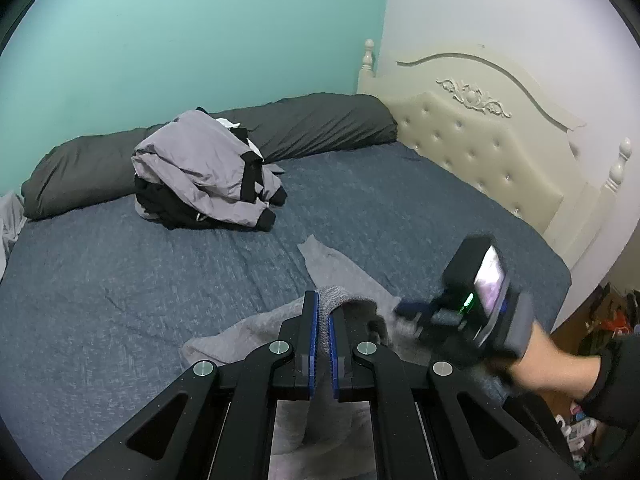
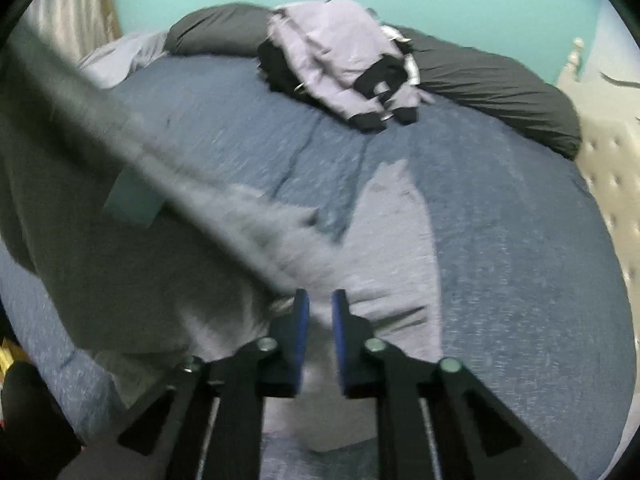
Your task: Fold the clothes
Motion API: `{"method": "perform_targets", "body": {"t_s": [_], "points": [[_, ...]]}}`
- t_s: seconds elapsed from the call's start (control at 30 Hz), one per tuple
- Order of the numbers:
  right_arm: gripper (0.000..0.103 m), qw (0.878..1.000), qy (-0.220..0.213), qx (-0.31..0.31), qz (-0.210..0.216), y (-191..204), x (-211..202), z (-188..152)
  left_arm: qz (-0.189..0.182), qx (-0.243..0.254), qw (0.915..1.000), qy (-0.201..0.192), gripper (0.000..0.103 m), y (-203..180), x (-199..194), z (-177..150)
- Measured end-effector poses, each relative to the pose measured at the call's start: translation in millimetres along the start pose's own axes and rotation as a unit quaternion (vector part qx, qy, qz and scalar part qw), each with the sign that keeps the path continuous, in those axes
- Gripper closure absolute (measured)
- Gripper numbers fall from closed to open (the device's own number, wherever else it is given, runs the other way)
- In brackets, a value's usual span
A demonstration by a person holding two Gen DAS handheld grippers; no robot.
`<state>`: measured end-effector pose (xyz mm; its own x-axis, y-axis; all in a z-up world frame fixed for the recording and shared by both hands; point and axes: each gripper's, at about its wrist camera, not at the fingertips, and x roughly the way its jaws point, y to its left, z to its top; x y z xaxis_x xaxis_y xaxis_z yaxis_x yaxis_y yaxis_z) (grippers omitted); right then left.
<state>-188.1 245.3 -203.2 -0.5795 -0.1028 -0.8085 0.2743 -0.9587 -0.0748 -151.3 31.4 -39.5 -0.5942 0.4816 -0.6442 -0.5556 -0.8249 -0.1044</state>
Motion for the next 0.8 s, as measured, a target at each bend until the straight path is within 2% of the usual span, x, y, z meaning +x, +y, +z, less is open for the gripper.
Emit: {"method": "perform_targets", "body": {"t_s": [0.1,0.17,0.27,0.33,0.53,0.67,0.8], "points": [[0.096,0.999,-0.015,0.046,-0.001,-27,-11,4,0.002,0.008,0.9999,0.008,0.098,-5,5,-5],[0.096,0.997,-0.015,0.070,0.033,-36,-12,4,0.002,0.008,0.9999,0.012,0.098,-7,7,-7],[0.096,0.995,-0.028,0.073,0.068,-30,-19,2,0.001,0.004,0.9999,0.016,0.098,-6,11,-8],[0.095,0.990,-0.041,0.079,0.107,-23,-25,0,0.001,0.001,0.9998,0.019,0.098,-5,14,-8],[0.081,0.980,-0.080,0.060,0.170,5,-43,-5,-0.002,-0.012,0.9997,0.020,0.098,-2,18,-8],[0.075,0.976,-0.099,0.033,0.189,20,-50,-2,-0.008,-0.004,0.9999,0.014,0.098,-6,14,-8],[0.075,0.982,-0.090,0.018,0.164,30,-42,4,-0.014,0.008,0.9998,0.008,0.098,-12,9,-8]]}}
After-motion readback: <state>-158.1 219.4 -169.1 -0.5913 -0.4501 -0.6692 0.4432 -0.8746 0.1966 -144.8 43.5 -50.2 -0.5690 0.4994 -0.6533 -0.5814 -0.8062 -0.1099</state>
